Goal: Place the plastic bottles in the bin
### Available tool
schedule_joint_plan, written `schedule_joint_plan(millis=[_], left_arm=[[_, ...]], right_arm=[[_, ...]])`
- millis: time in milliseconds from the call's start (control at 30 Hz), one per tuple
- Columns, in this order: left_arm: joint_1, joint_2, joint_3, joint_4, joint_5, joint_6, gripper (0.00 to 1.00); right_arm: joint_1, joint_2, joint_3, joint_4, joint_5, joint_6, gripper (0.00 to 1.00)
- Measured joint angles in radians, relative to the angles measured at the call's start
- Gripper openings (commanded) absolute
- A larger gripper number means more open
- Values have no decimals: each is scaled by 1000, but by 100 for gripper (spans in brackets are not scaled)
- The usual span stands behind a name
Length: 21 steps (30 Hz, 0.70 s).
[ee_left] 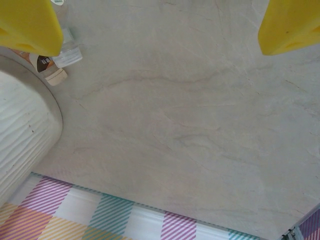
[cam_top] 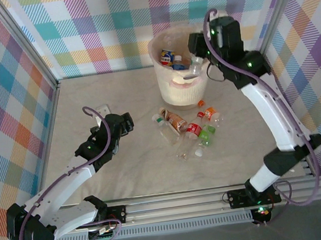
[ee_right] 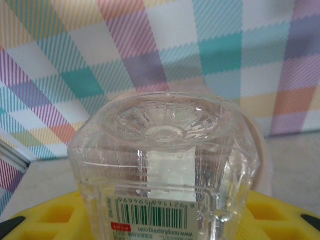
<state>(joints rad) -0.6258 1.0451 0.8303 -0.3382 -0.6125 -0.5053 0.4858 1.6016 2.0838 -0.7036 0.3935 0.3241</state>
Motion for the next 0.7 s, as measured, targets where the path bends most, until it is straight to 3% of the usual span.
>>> schedule_joint_plan(millis=[333, 700], left_arm=[[0, -6, -8, 0, 69, -31, 100], [0, -87, -34, -5, 59, -50, 100]], right_arm=[[-89, 403, 512, -43, -75, -18, 41], [-145, 512, 550, -134, -149, 34, 44]])
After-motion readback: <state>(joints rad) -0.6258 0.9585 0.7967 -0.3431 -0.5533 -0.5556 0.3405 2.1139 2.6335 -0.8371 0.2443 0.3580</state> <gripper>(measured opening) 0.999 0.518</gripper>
